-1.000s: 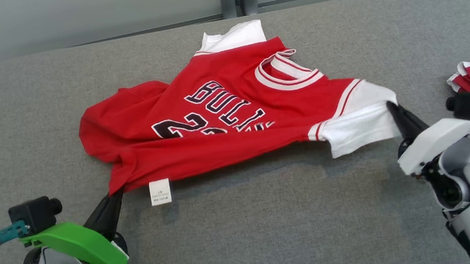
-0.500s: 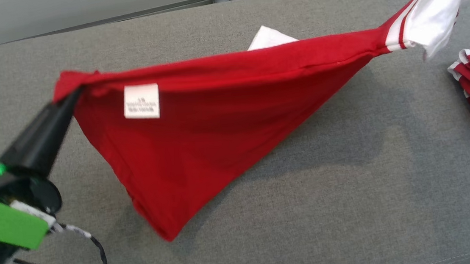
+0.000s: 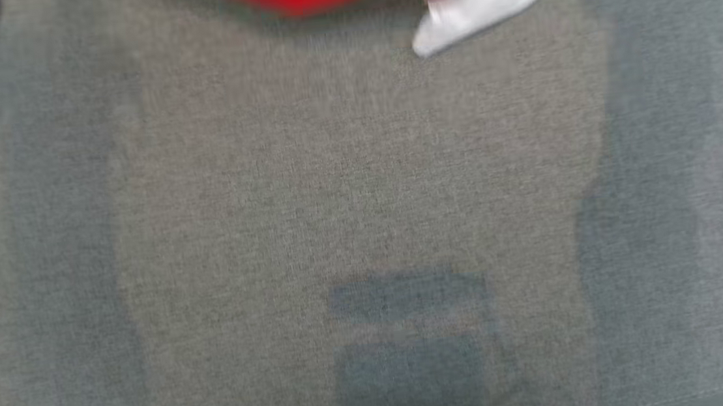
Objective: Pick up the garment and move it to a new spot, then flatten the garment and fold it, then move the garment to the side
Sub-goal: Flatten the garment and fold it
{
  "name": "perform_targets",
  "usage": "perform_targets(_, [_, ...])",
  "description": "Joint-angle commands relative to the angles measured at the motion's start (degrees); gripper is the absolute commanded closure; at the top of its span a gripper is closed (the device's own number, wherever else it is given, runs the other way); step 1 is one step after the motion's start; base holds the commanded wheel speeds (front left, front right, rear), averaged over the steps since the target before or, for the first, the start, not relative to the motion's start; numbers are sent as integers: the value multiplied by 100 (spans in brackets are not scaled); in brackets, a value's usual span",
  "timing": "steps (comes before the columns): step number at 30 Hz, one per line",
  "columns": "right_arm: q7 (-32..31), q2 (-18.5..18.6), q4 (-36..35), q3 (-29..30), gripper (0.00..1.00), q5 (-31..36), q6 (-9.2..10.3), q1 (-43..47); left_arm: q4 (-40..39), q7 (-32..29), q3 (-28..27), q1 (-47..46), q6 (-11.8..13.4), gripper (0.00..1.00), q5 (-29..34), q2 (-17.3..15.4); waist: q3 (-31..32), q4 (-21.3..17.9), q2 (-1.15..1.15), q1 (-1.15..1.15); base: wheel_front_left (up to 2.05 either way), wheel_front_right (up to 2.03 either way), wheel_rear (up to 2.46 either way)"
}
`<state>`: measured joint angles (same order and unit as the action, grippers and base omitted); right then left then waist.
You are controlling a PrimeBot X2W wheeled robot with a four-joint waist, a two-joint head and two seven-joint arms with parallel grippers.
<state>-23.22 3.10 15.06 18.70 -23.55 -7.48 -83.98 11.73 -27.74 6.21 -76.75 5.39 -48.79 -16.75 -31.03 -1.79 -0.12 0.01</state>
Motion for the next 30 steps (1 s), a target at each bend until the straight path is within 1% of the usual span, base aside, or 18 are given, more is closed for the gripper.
perform_targets(1, [328, 5, 369, 82, 100, 239, -3, -593, 403, 571, -8, -562, -128, 100, 271, 81, -917, 195, 12, -1, 0, 0, 0])
perform_targets(3, [765, -7, 926, 21, 100, 230, -3, -1278, 969, 1307, -23, -1085, -175, 100, 570, 207, -1072, 274, 12, -1, 0, 0, 0])
perform_targets(5, [1157, -13, 1347, -188, 100, 169, -2, -1808, 1388, 1850, 18, -1578, -363, 100, 725, 274, -1230, 290, 12, -1, 0, 0, 0])
perform_targets(6, [1316, -11, 1513, -312, 100, 108, -2, -2046, 1559, 2098, -18, -1815, -418, 100, 787, 276, -1328, 274, 12, -1, 0, 0, 0])
perform_targets(8, [1503, -3, 1771, -576, 100, -80, -2, -2502, 1842, 2442, 5, -2223, -620, 100, 848, 268, -1562, 242, 12, -1, 0, 0, 0])
perform_targets(9, [1503, -3, 1771, -576, 100, -80, -2, -2502, 1842, 2442, 5, -2223, -620, 100, 848, 268, -1562, 242, 12, -1, 0, 0, 0])
perform_targets(11, [1636, -5, 1942, -826, 100, -370, -2, -2681, 2145, 2743, -68, -2423, -808, 100, 783, 271, -1761, 203, 12, -1, 0, 0, 0])
perform_targets(12, [1701, -6, 2009, -956, 100, -462, -2, -2615, 2310, 2836, -73, -2417, -901, 100, 765, 259, -1812, 169, 12, -1, 0, 0, 0])
perform_targets(14, [1810, -14, 2044, -1166, 100, -675, -2, -2314, 2589, 2946, 39, -2286, -1087, 100, 759, 224, -1846, 123, 12, -1, 0, 0, 0])
perform_targets(16, [1898, -1, 1965, -1275, 100, -803, -2, -1933, 2846, 2952, 195, -2016, -1207, 100, 730, 184, -1830, 76, 12, -1, 0, 0, 0])
perform_targets(20, [1914, 29, 1654, -1297, 100, -1080, -3, -721, 3161, 2984, 525, -1204, -1294, 100, 543, 101, -1716, -17, 12, -1, 0, 0, 0])
perform_targets(23, [1719, 169, 1264, -1360, 100, -1381, -3, 309, 2862, 2971, 854, -404, -1295, 100, 133, 13, -1599, -83, 12, -1, 0, 0, 0])
perform_targets(25, [1534, 310, 787, -1471, 100, -1636, -2, 1044, 2543, 2975, 1066, 177, -1292, 100, -115, -108, -1501, -73, 12, -1, 0, 0, 0])
perform_targets(26, [1459, 365, 517, -1503, 100, -1780, -3, 1448, 2371, 3013, 1145, 499, -1292, 100, -229, -221, -1426, -99, 12, -1, 0, 0, 0])
perform_targets(28, [1344, 516, -1, -1484, 100, -2021, -2, 2318, 2034, 3028, 1275, 1236, -1286, 100, -503, -323, -1182, -115, 12, -1, 0, 0, 0])
perform_targets(30, [1210, 651, -533, -1435, 100, -2202, -3, 3119, 1708, 3079, 1287, 1996, -1281, 100, -823, -421, -946, -123, 12, -1, 0, 0, 0])
